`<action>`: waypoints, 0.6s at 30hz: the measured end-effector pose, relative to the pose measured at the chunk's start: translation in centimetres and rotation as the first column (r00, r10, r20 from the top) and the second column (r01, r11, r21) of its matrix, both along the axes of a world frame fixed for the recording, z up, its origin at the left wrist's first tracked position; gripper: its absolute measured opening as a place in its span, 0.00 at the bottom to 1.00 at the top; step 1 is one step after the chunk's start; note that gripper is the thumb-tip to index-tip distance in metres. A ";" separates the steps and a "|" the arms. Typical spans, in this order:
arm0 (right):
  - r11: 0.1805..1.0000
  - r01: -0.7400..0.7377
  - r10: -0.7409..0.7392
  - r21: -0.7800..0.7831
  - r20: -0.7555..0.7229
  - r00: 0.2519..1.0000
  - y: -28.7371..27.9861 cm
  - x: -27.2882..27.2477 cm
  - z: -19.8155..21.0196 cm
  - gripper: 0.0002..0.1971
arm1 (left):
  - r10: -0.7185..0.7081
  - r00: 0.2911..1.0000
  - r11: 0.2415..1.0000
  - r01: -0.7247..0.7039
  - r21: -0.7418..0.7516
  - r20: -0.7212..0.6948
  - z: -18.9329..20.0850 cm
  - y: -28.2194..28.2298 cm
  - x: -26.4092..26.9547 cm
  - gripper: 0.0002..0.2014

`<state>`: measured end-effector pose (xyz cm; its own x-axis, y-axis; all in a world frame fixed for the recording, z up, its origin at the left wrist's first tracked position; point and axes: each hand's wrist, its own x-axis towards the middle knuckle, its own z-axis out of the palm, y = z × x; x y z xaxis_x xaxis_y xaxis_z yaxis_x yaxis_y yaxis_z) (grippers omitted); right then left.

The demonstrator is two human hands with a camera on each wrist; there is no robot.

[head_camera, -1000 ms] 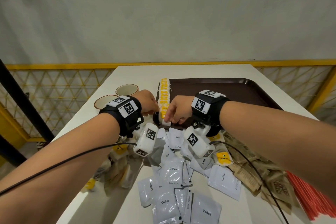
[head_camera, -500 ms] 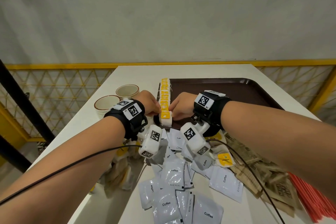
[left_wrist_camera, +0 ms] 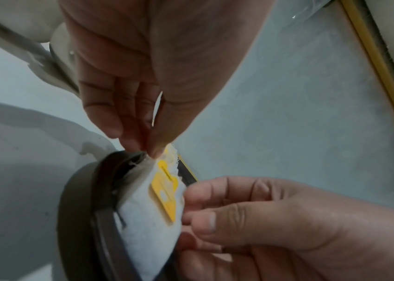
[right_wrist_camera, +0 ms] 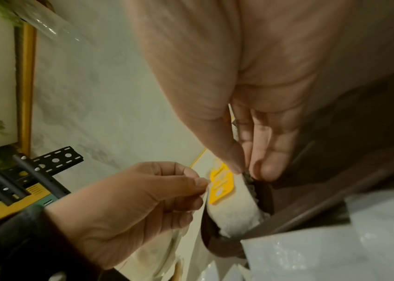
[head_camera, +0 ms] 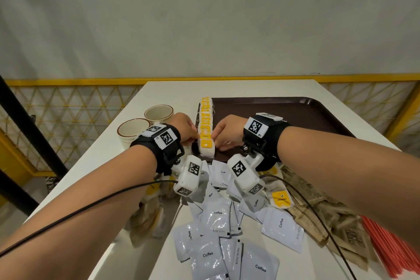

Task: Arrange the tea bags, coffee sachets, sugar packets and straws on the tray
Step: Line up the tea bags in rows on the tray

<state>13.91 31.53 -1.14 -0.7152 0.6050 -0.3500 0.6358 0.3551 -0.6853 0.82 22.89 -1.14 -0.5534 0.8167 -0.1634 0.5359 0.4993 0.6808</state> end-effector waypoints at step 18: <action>0.928 -0.351 0.332 0.124 0.154 0.931 -1.2 -0.3 0.3 0.16 | -0.050 0.999 0.998 0.050 -0.049 0.001 -0.1 -0.9 -0.5 0.09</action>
<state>13.57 30.38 -0.81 -0.8425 0.3837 -0.3781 0.5368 0.6567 -0.5297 0.37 21.95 -1.28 -0.5126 0.8342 -0.2034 0.5612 0.5048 0.6560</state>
